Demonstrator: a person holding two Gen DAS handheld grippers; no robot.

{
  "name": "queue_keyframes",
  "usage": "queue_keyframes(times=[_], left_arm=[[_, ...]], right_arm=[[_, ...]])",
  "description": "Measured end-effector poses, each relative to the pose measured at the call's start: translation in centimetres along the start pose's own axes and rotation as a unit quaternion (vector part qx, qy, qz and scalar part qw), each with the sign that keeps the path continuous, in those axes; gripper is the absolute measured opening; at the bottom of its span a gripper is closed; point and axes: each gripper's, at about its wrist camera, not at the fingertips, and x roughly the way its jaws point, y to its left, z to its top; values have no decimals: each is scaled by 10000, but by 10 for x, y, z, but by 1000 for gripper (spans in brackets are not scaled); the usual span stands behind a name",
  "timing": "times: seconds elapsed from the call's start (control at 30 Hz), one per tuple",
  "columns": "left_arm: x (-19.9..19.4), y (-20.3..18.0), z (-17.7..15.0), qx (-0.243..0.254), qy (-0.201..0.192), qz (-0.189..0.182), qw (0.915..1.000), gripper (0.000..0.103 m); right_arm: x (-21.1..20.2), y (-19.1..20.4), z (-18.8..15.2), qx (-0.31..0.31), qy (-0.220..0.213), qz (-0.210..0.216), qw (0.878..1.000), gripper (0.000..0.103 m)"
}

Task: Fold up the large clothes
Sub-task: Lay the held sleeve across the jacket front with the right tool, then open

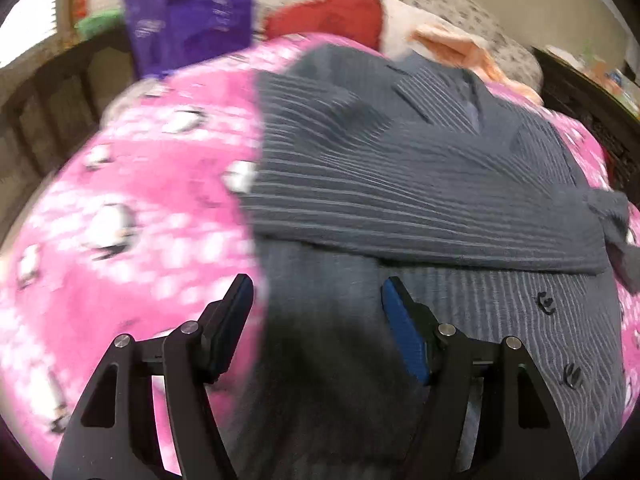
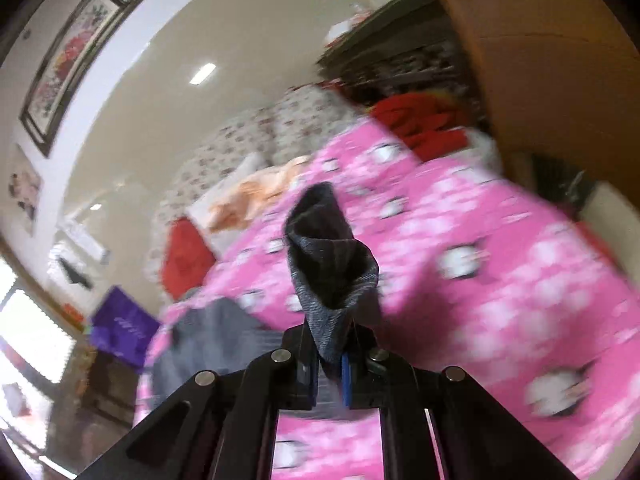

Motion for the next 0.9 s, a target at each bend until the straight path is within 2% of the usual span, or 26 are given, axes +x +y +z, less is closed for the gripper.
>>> queue_keyframes(times=[0.13, 0.27, 0.3, 0.4, 0.5, 0.57, 0.63, 0.73, 0.9], left_arm=[[-33, 37, -7, -350, -224, 179, 9990, 67], [-43, 84, -20, -525, -239, 648, 9962, 67], [-42, 92, -21, -594, -210, 735, 9953, 67], [-38, 134, -24, -1087, -52, 1111, 9878, 67], [-29, 157, -30, -1240, 24, 1437, 9818, 67], [-20, 165, -37, -1302, 91, 1316, 9827, 72], [-18, 168, -43, -1336, 25, 1221, 9835, 80], [-18, 175, -49, -1476, -54, 988, 9841, 80], [-20, 175, -49, -1471, -133, 888, 9850, 80]], right_arm=[[30, 83, -9, -183, 235, 684, 9972, 7], [69, 178, -29, -494, 549, 1323, 9884, 7], [84, 212, -40, -603, 653, 1523, 9843, 7], [116, 281, -70, -863, 941, 1908, 9733, 7], [151, 347, -108, -1206, 1241, 2187, 9603, 7], [175, 377, -136, -1320, 1466, 2329, 9523, 7], [199, 400, -167, -1438, 1697, 2389, 9452, 7], [238, 416, -217, -1629, 2132, 2316, 9351, 7], [294, 405, -292, -1910, 2712, 1979, 9224, 8]])
